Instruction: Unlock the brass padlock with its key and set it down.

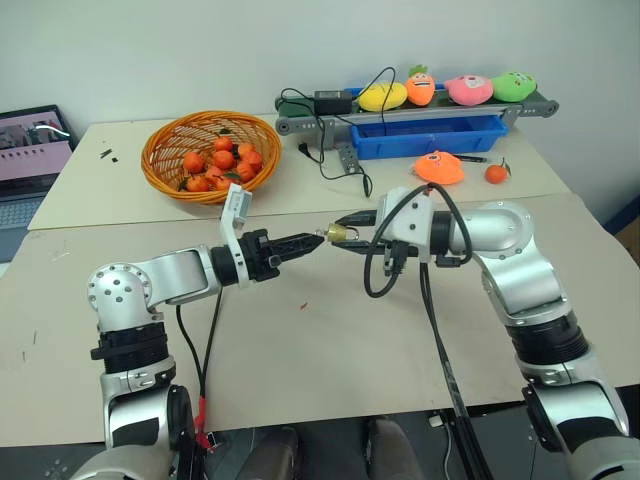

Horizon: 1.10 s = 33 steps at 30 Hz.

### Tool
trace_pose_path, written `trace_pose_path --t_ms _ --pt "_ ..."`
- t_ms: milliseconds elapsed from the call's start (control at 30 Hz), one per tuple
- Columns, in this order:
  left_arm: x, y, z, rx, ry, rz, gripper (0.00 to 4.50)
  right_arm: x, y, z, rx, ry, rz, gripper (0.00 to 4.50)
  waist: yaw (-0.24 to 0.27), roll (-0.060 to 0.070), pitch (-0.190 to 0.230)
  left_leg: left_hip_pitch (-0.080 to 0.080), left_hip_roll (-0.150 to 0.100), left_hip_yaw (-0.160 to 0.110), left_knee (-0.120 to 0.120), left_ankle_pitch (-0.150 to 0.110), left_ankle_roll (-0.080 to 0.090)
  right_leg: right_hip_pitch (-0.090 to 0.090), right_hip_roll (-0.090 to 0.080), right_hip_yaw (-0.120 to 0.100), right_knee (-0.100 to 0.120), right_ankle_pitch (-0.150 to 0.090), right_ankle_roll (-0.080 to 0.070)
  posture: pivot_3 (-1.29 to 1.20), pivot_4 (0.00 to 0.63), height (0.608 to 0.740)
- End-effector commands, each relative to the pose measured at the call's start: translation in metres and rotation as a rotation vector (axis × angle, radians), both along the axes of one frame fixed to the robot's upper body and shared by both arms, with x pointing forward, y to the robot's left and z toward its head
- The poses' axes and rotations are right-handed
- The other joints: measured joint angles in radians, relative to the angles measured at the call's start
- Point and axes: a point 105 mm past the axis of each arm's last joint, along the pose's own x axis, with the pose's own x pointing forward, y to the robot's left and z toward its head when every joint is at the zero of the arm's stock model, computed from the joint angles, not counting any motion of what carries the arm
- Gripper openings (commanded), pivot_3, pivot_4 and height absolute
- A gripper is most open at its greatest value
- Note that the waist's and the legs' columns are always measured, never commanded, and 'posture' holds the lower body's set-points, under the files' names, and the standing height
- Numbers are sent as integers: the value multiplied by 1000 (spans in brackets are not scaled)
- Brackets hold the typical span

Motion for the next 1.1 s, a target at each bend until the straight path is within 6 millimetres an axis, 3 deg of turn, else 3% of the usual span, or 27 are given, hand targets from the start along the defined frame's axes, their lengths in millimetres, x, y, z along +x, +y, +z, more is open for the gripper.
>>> trace_pose_path --t_ms 33,400,800,1100 --pt "-1 -2 13 -22 -38 -7 1516 -6 -5 16 37 -43 0 900 1 0 0 0 0 0 0 0 0 0 0 0 0 0 0 0 150 740" --pt "1 -3 24 -48 -41 6 1516 -6 -6 9 46 -30 -3 900 2 0 0 0 0 0 0 0 0 0 0 0 -1 0 0 0 150 740" --pt "-2 -5 24 -48 -32 3 1516 -8 -1 18 61 -38 11 900 2 0 0 0 0 0 0 0 0 0 0 0 -3 0 0 0 150 740" --pt "-6 29 16 -88 -10 -19 1516 0 -17 20 39 -15 -23 900 1 0 0 0 0 0 -1 0 0 0 0 0 -4 0 0 0 150 740"
